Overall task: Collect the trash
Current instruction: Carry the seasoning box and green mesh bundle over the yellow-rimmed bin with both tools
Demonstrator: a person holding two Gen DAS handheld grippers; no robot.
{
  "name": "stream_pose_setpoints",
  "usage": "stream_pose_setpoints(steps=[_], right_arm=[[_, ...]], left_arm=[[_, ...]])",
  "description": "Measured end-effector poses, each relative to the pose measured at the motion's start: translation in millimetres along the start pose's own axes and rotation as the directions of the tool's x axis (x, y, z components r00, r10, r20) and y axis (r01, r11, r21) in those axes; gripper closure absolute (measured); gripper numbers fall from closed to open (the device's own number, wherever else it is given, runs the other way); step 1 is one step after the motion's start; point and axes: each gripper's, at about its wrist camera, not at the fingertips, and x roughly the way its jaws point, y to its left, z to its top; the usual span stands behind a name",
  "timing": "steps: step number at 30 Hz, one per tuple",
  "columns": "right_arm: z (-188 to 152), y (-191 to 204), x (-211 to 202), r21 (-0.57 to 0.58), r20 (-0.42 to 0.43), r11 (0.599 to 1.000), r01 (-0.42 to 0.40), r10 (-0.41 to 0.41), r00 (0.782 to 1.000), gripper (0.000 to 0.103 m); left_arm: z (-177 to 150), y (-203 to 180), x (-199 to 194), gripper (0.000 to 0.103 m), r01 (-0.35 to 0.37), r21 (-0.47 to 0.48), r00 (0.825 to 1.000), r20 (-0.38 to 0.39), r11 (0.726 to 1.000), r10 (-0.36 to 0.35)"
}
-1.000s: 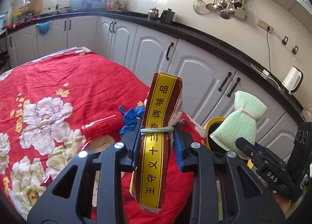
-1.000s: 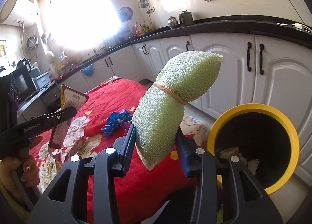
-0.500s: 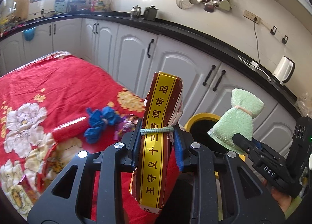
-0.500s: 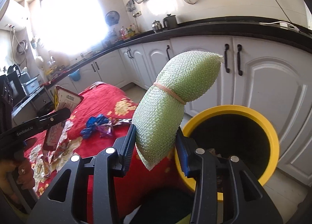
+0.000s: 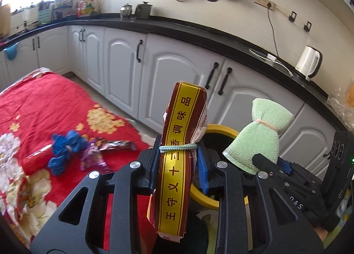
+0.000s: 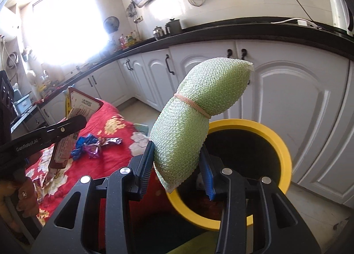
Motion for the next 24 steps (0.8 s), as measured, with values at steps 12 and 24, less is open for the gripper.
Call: stream_pose_setpoints(steps=[12,24], right_arm=[[-3.0,-35.6,4.8,0.05,-0.009,0.997,0.058,-0.058,0.998,0.065],[-13.4,-61.0,16.1,0.078,-0.054,0.992,0.098,-0.094,0.994,0.065]], left_arm=[[-1.3,-40.9,39.5,0.081,0.044,0.06,0.998,-0.038,0.997,-0.041],[-6.2,-64.7,73.9,0.081,0.066,0.081,0.995,-0.086,0.995,-0.059]])
